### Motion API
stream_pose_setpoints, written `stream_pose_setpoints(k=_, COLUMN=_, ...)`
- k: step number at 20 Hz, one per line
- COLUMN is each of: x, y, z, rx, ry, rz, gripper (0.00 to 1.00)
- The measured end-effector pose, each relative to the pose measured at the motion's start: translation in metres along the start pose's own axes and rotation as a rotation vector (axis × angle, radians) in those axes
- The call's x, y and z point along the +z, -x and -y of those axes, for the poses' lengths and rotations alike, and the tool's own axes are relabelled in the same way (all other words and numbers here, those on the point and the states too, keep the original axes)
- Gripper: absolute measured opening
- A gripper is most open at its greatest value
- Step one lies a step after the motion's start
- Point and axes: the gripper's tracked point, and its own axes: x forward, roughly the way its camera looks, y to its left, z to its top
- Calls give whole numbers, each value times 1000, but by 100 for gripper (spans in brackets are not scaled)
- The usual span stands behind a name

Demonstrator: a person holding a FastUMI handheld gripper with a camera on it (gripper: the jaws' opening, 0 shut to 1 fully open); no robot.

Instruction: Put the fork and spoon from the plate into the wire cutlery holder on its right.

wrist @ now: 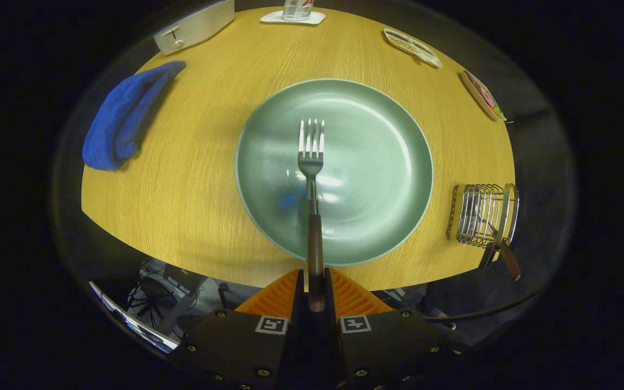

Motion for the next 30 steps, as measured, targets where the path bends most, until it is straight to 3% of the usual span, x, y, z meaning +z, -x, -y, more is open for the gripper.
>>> stream_pose_setpoints(k=19, x=-7, y=-5, z=12, rx=-24, ry=32, rz=-76, gripper=21)
stream_pose_setpoints(k=22, x=-10, y=-2, z=12, rx=-19, ry=39, rz=-45, gripper=21)
stream_pose_setpoints(k=23, x=-2, y=-5, z=14, rx=-32, ry=36, rz=-34, gripper=11)
stream_pose_setpoints(k=27, x=6, y=8, z=10, rx=-8, ry=-19, rz=17, gripper=11)
stream_pose_setpoints(k=30, x=14, y=18, z=18, rx=-48, ry=-21, rz=51, gripper=11)
